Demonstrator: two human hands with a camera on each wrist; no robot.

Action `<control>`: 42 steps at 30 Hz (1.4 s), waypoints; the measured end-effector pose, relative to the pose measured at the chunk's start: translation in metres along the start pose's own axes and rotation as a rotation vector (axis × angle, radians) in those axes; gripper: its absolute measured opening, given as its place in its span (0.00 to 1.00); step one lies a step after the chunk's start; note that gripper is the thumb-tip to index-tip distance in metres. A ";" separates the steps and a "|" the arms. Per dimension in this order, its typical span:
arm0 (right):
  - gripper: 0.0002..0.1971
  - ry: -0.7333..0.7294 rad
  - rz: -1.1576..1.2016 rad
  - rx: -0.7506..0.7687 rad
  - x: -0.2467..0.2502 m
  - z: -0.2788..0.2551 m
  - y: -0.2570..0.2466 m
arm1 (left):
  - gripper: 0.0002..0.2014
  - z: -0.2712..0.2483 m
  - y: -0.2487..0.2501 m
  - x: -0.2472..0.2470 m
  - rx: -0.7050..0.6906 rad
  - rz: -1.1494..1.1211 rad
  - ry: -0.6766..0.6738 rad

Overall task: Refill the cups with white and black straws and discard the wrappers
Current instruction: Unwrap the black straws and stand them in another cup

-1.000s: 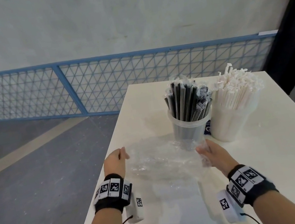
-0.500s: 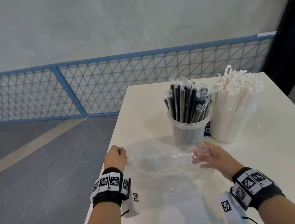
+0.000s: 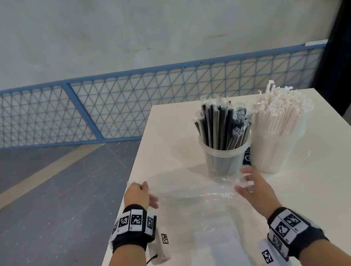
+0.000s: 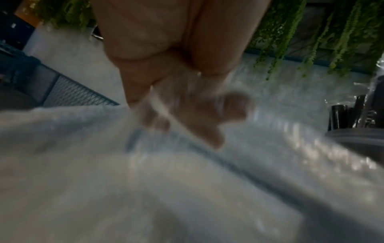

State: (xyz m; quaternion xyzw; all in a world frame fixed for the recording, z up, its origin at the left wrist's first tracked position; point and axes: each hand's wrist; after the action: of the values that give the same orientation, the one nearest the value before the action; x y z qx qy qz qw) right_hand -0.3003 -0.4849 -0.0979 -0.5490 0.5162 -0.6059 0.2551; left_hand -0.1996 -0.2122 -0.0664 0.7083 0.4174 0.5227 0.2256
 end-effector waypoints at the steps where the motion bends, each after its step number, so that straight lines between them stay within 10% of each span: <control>1: 0.26 0.076 -0.093 0.078 -0.002 0.000 0.001 | 0.14 0.001 -0.002 -0.001 0.010 -0.027 -0.047; 6: 0.30 0.178 -0.533 0.476 -0.019 -0.010 -0.003 | 0.11 0.001 -0.010 -0.006 -0.036 -0.085 -0.154; 13: 0.31 -0.185 -0.951 0.242 -0.043 -0.019 0.022 | 0.16 -0.014 0.001 -0.024 -0.157 -0.238 -0.009; 16: 0.38 -0.271 -1.060 0.365 -0.041 -0.018 0.018 | 0.18 -0.016 0.002 -0.024 -0.151 -0.251 0.046; 22: 0.49 -0.370 -1.070 0.279 -0.052 -0.007 0.058 | 0.20 -0.013 -0.005 -0.034 -0.232 0.591 0.116; 27: 0.50 -0.447 -1.112 0.351 -0.058 0.001 0.069 | 0.38 -0.058 -0.006 -0.088 -0.647 1.090 -0.280; 33: 0.50 -0.378 -1.108 0.362 -0.055 0.000 0.071 | 0.38 -0.037 -0.043 -0.093 -0.263 1.183 -0.543; 42: 0.58 -0.811 -1.125 0.269 -0.006 -0.007 0.053 | 0.63 -0.008 -0.067 -0.065 -0.299 1.106 -0.652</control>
State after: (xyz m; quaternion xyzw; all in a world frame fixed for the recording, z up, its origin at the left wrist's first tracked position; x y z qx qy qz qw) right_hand -0.3189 -0.4949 -0.1476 -0.8787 -0.0613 -0.4519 0.1411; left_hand -0.2375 -0.2303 -0.1501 0.9014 -0.1748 0.3726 0.1346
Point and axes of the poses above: each hand's wrist, its own z-axis towards the middle knuckle, its own x-axis out of the back of the hand, y = z × x, and after that the axes turned 2 degrees about -y, right-handed
